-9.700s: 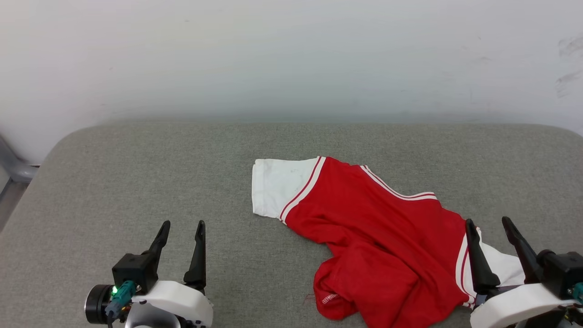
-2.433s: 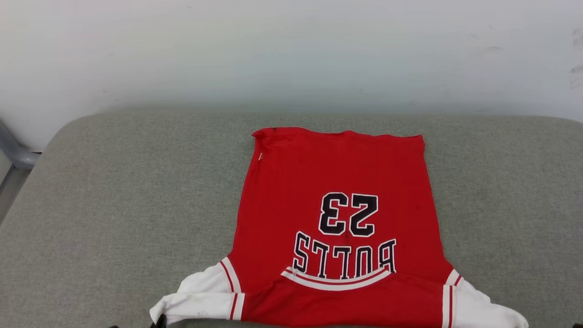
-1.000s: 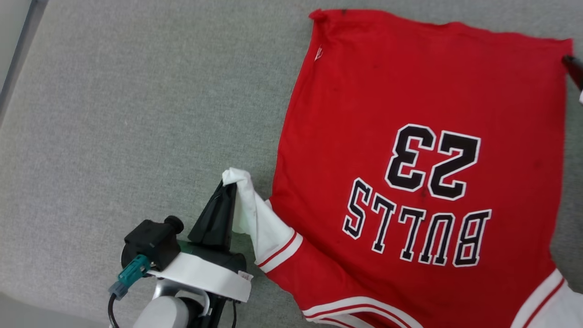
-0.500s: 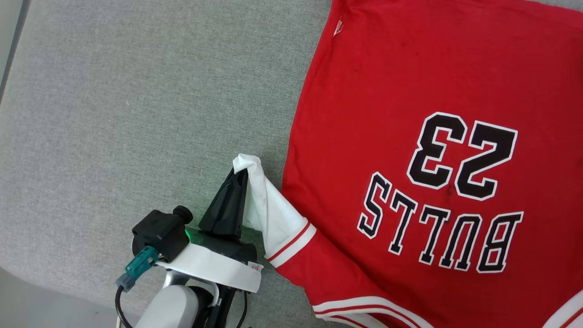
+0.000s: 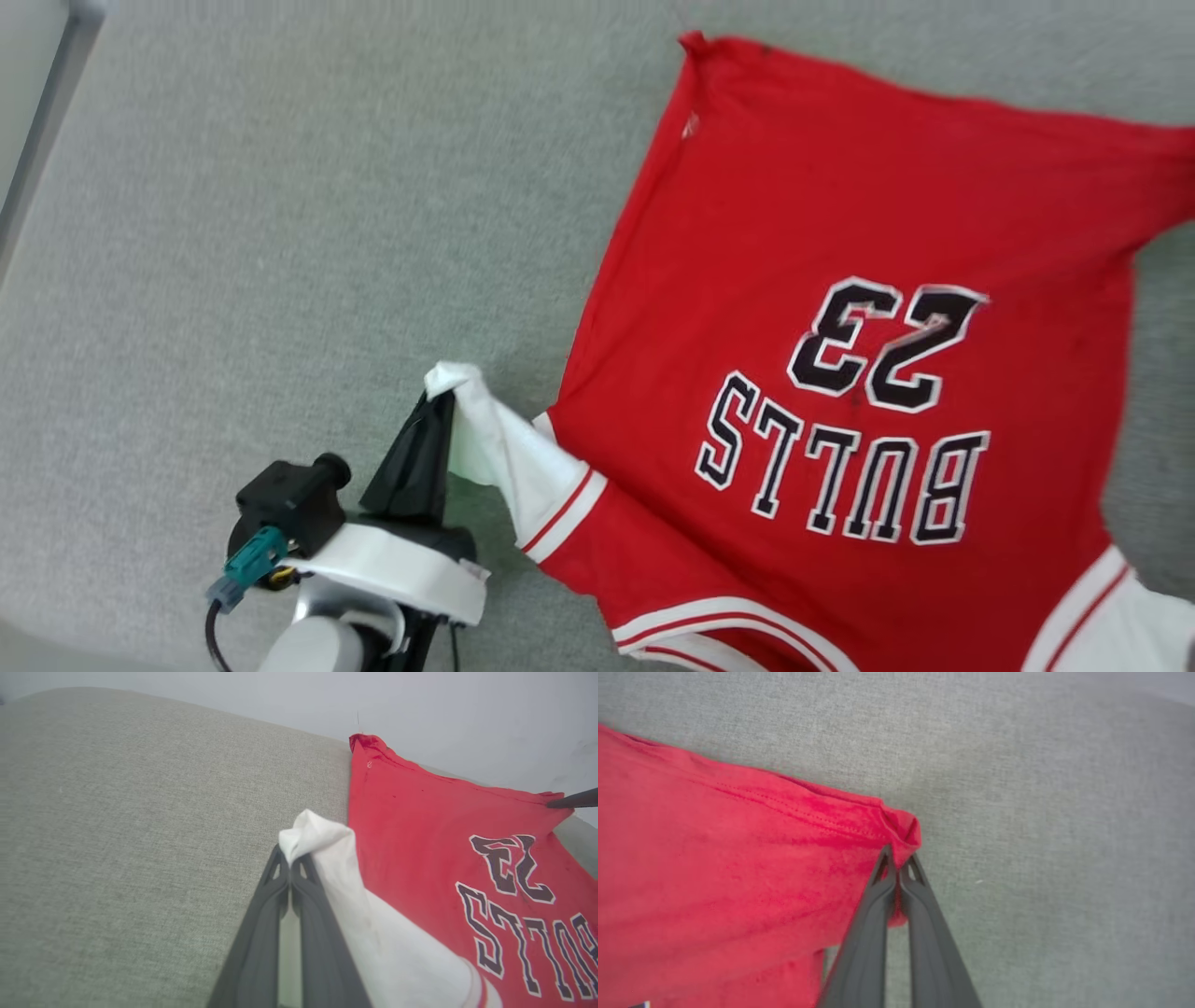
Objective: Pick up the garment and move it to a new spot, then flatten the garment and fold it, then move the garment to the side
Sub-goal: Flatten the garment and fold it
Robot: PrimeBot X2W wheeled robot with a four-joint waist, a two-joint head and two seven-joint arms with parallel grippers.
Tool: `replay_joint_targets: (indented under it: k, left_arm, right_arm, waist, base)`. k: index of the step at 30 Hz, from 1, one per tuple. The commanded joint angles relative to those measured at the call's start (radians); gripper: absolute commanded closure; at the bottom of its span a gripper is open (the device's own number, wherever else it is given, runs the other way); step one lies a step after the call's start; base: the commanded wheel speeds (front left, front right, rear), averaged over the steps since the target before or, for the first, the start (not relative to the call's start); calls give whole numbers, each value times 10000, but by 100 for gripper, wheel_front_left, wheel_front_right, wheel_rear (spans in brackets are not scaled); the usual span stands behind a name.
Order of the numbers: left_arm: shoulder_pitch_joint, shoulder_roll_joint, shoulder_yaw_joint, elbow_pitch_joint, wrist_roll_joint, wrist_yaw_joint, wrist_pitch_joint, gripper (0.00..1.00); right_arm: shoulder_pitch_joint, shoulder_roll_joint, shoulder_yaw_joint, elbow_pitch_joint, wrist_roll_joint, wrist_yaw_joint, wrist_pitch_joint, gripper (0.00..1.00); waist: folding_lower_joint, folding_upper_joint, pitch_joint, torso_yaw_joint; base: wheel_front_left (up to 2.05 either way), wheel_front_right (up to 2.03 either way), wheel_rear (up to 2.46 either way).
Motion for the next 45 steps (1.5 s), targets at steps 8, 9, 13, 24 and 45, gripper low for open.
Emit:
replay_joint_targets:
  k: [8, 9, 13, 24, 45]
  left_arm:
    - [909, 504, 417, 213, -276, 356, 362, 100]
    - [1012, 562, 469, 234, -309, 385, 425, 100]
    - [1474, 751, 677, 288, -501, 547, 590, 100]
    - [2182, 966, 865, 479, -837, 735, 905, 100]
    - [1817, 1054, 678, 313, -770, 800, 974, 100]
  right_arm:
    - [2813, -555, 244, -1654, 1138, -12, -159, 100]
    - [3277, -550, 157, -1906, 1271, -12, -142, 100]
    - [5229, -335, -218, -3169, 1617, -12, -29, 100]
    - [10086, 1333, -2223, -6327, 1641, -12, 273, 100]
    - [10762, 3164, -2443, -7468, 1716, -11, -5015, 0]
  waist:
    - [0, 0, -1887, -1257]
    - [0, 0, -2049, -1371]
    - [0, 0, -2602, -1856]
    - [0, 0, -3218, -2573]
    - [0, 0, -2937, -2484]
  base:
    - [0, 0, 0]
    - [0, 0, 0]
    - [0, 0, 0]
    - [0, 0, 0]
    - [0, 0, 0]
